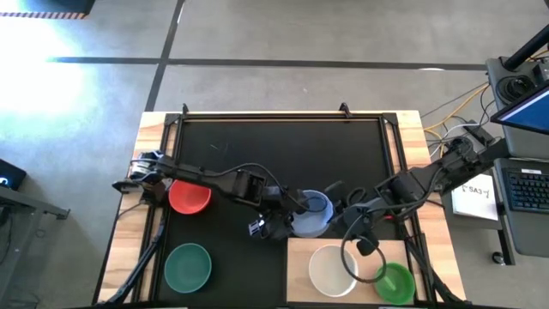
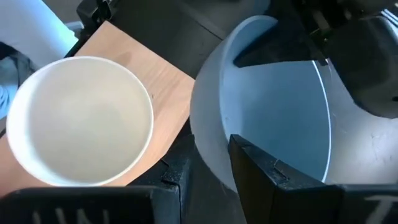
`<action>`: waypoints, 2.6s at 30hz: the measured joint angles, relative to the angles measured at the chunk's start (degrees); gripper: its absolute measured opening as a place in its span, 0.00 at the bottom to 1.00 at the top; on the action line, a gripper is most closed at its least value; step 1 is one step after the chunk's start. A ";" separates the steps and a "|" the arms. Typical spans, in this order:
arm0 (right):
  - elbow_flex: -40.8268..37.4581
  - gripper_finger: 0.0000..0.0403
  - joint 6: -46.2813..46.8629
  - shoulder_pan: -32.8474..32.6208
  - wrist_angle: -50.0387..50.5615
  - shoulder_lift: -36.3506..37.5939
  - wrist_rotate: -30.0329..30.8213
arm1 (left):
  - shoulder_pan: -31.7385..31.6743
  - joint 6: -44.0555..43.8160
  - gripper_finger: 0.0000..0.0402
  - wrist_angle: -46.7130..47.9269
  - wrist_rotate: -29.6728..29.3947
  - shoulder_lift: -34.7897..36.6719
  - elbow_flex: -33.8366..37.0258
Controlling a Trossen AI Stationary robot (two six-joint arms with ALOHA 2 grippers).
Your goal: Place and stack bowls onto a shelf
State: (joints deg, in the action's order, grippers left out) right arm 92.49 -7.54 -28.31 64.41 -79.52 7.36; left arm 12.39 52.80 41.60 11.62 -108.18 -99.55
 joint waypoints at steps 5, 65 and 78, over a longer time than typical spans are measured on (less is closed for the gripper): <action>0.00 0.23 -1.32 0.29 -0.40 -0.02 0.13 | 0.87 0.73 0.00 -0.48 -0.01 0.11 -0.24; -0.14 0.02 32.25 2.75 9.33 -1.34 -13.49 | 0.79 -20.03 0.55 -10.49 -32.88 -0.33 -2.94; -0.07 0.02 41.64 -5.63 0.12 -3.50 -14.85 | -0.79 -49.76 0.54 7.99 -50.59 -0.15 -3.87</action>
State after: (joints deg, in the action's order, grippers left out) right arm 92.42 34.11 -33.94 64.52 -83.02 -7.49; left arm 11.59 3.05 49.59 -38.97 -108.33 -103.42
